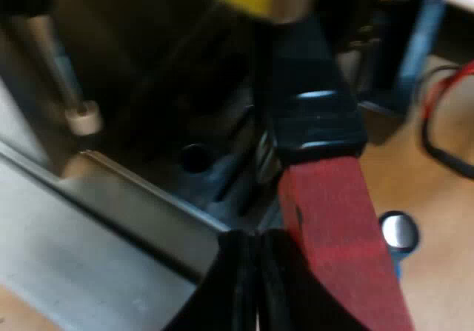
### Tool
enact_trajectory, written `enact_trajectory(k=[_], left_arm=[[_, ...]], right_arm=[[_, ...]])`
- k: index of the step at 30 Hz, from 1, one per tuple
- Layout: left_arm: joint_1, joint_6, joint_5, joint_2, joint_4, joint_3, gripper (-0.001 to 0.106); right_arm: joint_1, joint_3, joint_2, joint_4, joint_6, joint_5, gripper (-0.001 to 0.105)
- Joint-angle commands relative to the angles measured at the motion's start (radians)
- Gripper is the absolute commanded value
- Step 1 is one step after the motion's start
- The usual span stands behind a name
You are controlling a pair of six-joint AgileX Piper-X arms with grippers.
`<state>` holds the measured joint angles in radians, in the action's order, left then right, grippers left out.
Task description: Put the handle in the coffee machine
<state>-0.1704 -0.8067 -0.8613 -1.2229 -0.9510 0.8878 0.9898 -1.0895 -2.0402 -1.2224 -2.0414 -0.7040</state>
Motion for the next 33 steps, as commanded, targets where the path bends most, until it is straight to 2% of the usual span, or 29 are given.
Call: enact_trajectory(k=[1, 9, 17, 19, 20, 21, 29, 33], left_arm=[[0.036, 0.004, -0.02, 0.002, -0.037, 0.005, 0.001], [0.129, 0.004, -0.02, 0.002, -0.113, 0.005, 0.001], [0.141, 0.004, -0.043, 0.002, -0.154, 0.005, 0.001], [0.141, 0.004, -0.043, 0.002, -0.154, 0.005, 0.001], [0.141, 0.004, -0.043, 0.002, -0.154, 0.005, 0.001], [0.141, 0.004, -0.043, 0.002, -0.154, 0.005, 0.001], [0.141, 0.004, -0.045, 0.002, -0.154, 0.005, 0.001], [0.141, 0.004, -0.081, 0.002, -0.154, 0.005, 0.001]], right_arm=[[0.003, -0.013, 0.022, -0.059, -0.005, 0.01, 0.042], [0.003, -0.013, 0.022, -0.059, -0.005, 0.01, 0.042], [0.005, -0.013, 0.022, -0.05, -0.011, 0.01, 0.042], [0.018, -0.013, 0.022, -0.032, -0.069, -0.003, 0.042], [0.021, -0.013, 0.022, -0.029, -0.075, -0.006, 0.042], [0.035, -0.013, 0.022, -0.019, -0.108, -0.037, 0.042], [0.076, 0.024, 0.024, 0.036, -0.109, -0.146, 0.042], [0.095, 0.084, 0.045, 0.038, -0.109, -0.204, 0.042]])
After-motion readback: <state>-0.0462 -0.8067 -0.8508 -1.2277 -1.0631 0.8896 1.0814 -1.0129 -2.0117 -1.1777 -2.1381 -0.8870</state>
